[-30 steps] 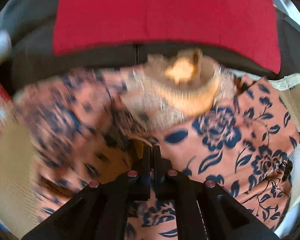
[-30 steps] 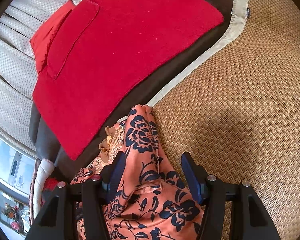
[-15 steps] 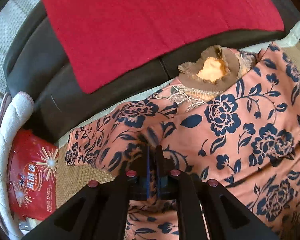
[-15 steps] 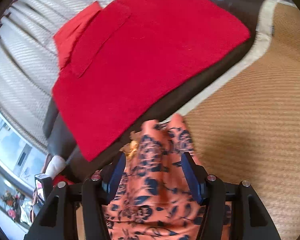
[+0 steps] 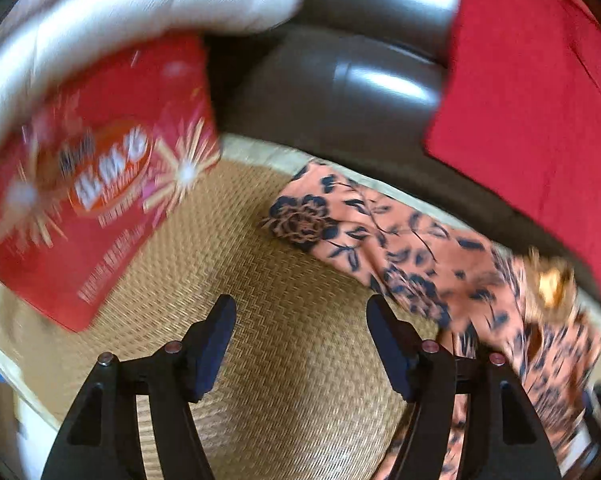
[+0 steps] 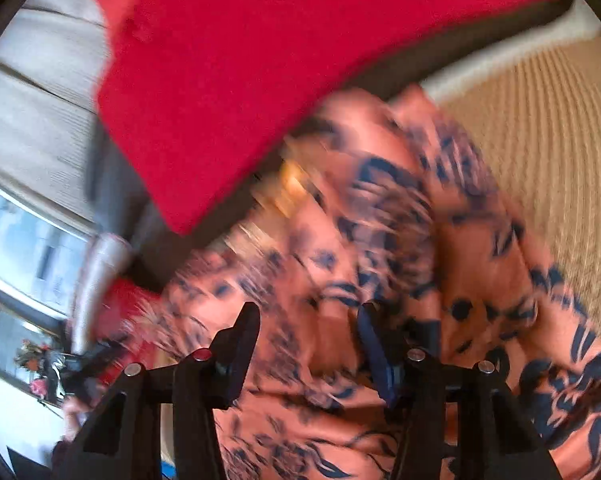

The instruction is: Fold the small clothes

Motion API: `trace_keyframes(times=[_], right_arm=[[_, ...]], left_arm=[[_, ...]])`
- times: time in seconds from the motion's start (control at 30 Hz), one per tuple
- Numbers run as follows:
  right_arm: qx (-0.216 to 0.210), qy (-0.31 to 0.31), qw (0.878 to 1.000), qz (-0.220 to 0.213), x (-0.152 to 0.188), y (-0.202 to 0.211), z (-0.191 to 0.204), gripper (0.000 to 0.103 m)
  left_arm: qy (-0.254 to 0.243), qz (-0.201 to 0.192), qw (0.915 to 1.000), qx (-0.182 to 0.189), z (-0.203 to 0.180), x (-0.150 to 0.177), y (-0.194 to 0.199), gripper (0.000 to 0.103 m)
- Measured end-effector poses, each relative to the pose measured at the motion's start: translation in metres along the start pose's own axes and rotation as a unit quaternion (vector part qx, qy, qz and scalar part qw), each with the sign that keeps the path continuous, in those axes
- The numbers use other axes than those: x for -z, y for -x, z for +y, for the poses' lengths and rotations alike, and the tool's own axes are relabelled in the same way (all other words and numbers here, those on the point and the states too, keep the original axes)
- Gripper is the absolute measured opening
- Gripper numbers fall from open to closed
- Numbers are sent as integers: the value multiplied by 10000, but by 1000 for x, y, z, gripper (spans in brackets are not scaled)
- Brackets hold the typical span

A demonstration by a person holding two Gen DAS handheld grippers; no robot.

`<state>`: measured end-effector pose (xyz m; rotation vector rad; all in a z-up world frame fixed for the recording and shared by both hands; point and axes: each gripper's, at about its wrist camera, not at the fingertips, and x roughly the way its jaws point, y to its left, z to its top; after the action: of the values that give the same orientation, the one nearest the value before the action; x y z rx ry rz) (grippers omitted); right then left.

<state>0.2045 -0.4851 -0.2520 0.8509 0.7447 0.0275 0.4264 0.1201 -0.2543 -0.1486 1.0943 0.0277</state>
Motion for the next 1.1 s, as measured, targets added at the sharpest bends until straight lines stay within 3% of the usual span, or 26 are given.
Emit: trace_keyframes(times=[0.13, 0.33, 0.47, 0.53, 0.57, 0.67, 0.8, 0.93, 1.03, 1.1], right_arm=[[11, 482, 9972, -568, 1, 15, 11, 55], [264, 762, 9928, -888, 2, 8, 13, 55], [465, 1022, 9899, -868, -3, 13, 14, 55], [549, 1123, 9886, -843, -2, 9, 13, 55], [552, 1118, 9886, -841, -3, 8, 13, 55], [674, 1081, 9876, -918, -5, 7, 6, 55], [811, 866, 9873, -1053, -13, 15, -10, 55], [775, 608, 9880, -1186, -17, 27, -20, 55], [739, 527, 9872, -1315, -17, 39, -21, 55], [715, 441, 9863, -1421, -18, 48, -23, 55]], left_arm=[[834, 155, 9949, 550, 21, -8, -33, 69], [1575, 300, 9849, 657, 25, -32, -91, 67], [1373, 51, 9893, 484, 5, -50, -115, 51], [1362, 19, 9898, 427, 0, -58, -122, 31], [1360, 33, 9897, 452, -4, -62, -127, 12], [1369, -129, 9889, 565, -12, -67, -130, 5], [1022, -491, 9898, 861, -37, -73, -94, 3], [245, -994, 9887, 1098, -87, -87, -23, 3], [-558, -1380, 9824, 1131, -138, -80, 44, 3], [-1087, -1591, 9731, 1261, -178, -71, 91, 3]])
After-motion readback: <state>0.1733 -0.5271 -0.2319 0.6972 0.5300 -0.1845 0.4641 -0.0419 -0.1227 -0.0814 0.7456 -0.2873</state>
